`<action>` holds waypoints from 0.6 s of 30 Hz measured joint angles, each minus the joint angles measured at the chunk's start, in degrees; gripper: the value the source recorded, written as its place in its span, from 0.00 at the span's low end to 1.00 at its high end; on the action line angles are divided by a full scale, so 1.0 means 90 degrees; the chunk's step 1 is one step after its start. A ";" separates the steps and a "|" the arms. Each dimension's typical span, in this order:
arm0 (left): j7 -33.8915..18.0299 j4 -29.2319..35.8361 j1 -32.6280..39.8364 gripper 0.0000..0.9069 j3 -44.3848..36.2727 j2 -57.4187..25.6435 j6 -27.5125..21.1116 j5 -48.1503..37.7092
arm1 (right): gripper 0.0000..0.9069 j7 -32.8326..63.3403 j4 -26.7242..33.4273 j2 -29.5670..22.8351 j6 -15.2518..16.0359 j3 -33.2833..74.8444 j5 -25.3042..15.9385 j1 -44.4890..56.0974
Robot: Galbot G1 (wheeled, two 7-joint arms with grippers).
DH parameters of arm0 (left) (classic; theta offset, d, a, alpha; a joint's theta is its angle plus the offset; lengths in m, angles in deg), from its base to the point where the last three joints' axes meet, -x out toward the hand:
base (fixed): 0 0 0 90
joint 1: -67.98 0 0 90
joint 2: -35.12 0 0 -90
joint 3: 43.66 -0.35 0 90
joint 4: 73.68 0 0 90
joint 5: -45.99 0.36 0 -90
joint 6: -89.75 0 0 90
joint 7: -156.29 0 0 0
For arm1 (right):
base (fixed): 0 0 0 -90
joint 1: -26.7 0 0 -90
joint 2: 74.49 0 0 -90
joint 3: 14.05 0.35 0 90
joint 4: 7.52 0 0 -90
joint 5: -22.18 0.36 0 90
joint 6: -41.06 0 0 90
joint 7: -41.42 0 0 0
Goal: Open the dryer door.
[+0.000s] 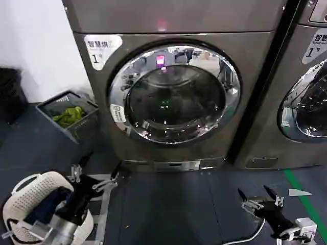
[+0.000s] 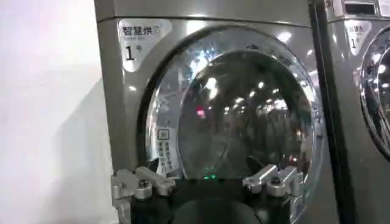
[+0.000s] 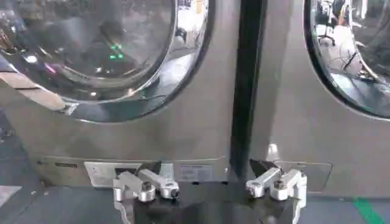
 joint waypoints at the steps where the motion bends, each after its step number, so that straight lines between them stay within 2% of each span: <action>1: 0.0000 -0.0007 0.0004 1.00 0.0001 -0.0001 -0.0001 -0.0001 | 1.00 -0.0067 0.0024 0.0044 -0.0093 -0.0026 0.0000 -0.0039; 10: -0.0001 -0.0066 0.0110 1.00 0.0081 -0.0080 -0.0061 -0.0109 | 1.00 -0.0108 0.0269 0.0757 -0.0703 -0.0437 0.0496 -0.0652; 18: -0.0003 -0.0067 0.0106 1.00 0.0130 -0.0109 -0.0081 -0.0136 | 1.00 -0.0088 0.0662 0.1548 -0.0802 -0.1107 0.1044 -0.1721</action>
